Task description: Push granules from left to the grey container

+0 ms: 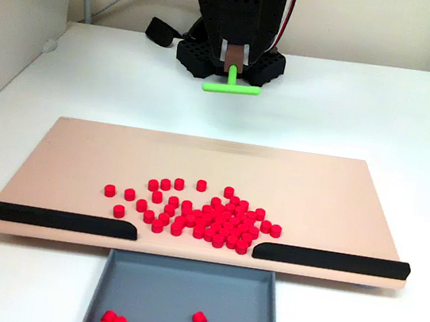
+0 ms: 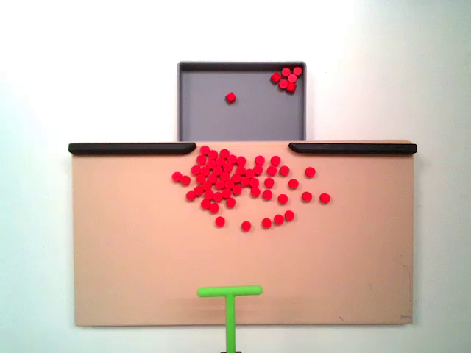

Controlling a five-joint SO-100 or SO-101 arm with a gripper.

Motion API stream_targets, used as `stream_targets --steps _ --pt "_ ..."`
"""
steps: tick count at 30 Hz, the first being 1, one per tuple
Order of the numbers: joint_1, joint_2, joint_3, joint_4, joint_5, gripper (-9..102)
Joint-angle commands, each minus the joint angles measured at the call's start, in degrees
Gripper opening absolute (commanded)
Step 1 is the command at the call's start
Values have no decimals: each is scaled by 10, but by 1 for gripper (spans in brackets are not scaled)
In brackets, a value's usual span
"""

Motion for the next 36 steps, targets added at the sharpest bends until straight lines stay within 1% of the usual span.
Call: stream_targets --steps 1,9,24,32,36 --pt "4 9 -16 1 5 0" --pt "-4 22 -18 1 32 0" --pt "-3 34 -18 -67 38 0" --pt "-5 30 -27 -67 92 0" --pt "-4 0 -62 -62 143 0"
